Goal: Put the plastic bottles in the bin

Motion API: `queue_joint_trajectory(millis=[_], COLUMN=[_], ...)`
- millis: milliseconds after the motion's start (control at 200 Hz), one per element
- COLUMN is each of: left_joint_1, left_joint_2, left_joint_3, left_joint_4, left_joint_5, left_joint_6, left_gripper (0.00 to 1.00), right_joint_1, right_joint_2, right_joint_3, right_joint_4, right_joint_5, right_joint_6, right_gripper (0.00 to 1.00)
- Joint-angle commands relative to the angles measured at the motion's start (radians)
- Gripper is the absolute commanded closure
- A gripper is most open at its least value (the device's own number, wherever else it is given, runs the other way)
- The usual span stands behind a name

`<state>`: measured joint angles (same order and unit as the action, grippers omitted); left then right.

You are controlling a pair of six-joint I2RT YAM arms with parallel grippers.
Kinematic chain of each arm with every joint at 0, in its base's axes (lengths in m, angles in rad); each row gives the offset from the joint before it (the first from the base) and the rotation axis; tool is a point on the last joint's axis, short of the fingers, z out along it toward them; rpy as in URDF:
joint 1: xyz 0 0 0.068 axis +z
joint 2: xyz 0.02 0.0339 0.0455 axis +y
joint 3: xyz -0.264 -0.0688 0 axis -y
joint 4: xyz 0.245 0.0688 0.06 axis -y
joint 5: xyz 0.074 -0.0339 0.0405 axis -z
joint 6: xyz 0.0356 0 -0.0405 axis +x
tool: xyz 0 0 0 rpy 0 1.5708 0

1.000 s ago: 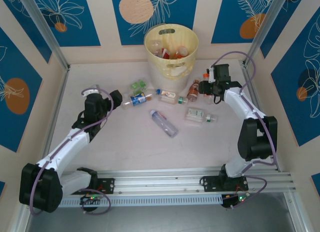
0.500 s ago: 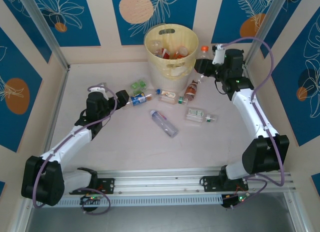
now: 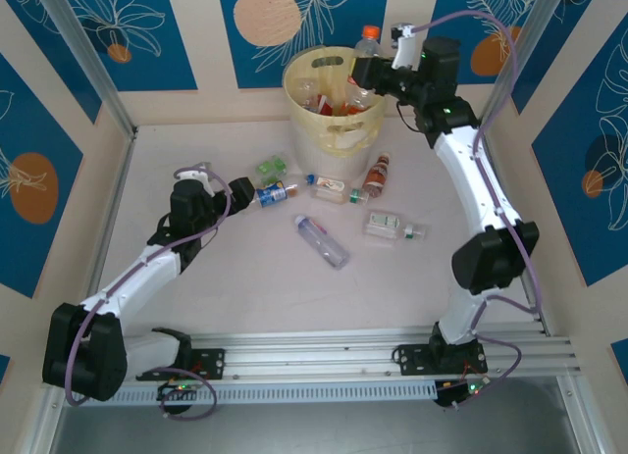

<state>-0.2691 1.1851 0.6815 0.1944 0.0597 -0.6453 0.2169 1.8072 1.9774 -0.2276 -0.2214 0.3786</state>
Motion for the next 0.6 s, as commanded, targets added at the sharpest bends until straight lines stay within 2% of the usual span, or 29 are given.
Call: queue_joint_trajectory(millis=[0, 215, 400, 595], left_joint_1=[0.013, 0.016, 0.021, 0.025], left_joint_2=[-0.017, -0.037, -0.03, -0.004], left_joint_3=[-0.004, -0.011, -0.013, -0.002], left_joint_4=[-0.007, -0.042, -0.041, -0.039], left_joint_5=[-0.004, -0.04, -0.053, -0.04], left_joint_6=[0.016, 0.039, 0.041, 0.035], left_gripper=[0.0, 0.0, 0.0, 0.0], right_joint_1=[0.012, 0.03, 0.043, 0.052], right_joint_2=[0.102, 0.286, 0.323, 0.334], right_joint_3=[0.108, 0.362, 0.367, 0.363], right_joint_4=[-0.075, -0.243, -0.265, -0.307], right_joint_5=[0.138, 0.276, 0.389, 0.491], right_joint_6=[0.006, -0.023, -0.064, -0.078], right_gripper=[0.5, 0.49, 0.46, 0.39])
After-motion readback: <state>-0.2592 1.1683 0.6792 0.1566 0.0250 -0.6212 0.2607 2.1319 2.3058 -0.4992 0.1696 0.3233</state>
